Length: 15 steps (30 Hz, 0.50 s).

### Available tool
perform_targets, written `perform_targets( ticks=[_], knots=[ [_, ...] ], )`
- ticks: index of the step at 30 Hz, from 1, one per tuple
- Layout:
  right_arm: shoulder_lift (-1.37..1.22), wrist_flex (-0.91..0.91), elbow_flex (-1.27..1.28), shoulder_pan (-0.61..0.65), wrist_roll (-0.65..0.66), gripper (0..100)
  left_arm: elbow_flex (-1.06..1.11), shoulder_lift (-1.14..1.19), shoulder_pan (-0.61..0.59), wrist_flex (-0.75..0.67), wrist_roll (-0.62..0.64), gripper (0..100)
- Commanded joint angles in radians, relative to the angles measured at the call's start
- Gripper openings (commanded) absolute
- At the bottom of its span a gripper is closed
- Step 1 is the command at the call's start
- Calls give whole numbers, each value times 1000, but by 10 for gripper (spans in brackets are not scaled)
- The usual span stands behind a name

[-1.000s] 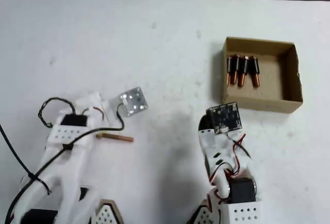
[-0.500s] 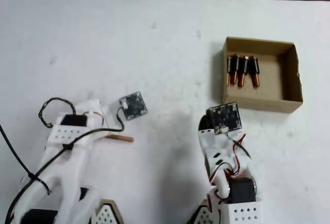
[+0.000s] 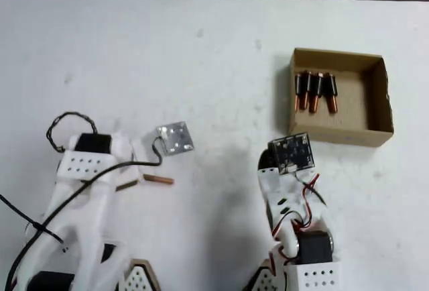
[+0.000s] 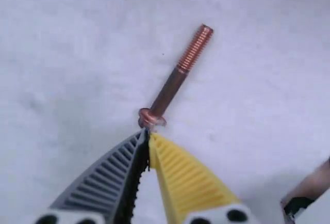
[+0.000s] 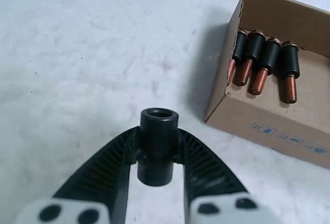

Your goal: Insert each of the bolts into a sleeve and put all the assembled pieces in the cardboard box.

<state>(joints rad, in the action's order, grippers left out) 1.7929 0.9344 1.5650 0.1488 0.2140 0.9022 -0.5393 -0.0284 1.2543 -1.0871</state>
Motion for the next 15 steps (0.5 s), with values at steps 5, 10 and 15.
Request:
perform_targets(
  ticks=[5, 10, 15],
  knots=[
    [10, -24, -5, -13, -2, 15, 31, -21, 62, 68, 8, 22],
    [10, -22, -5, -13, -2, 15, 117, -21, 70, -38, 8, 22],
    [10, -22, -5, -13, -2, 15, 172, -21, 62, -87, -61, 22]
  ],
)
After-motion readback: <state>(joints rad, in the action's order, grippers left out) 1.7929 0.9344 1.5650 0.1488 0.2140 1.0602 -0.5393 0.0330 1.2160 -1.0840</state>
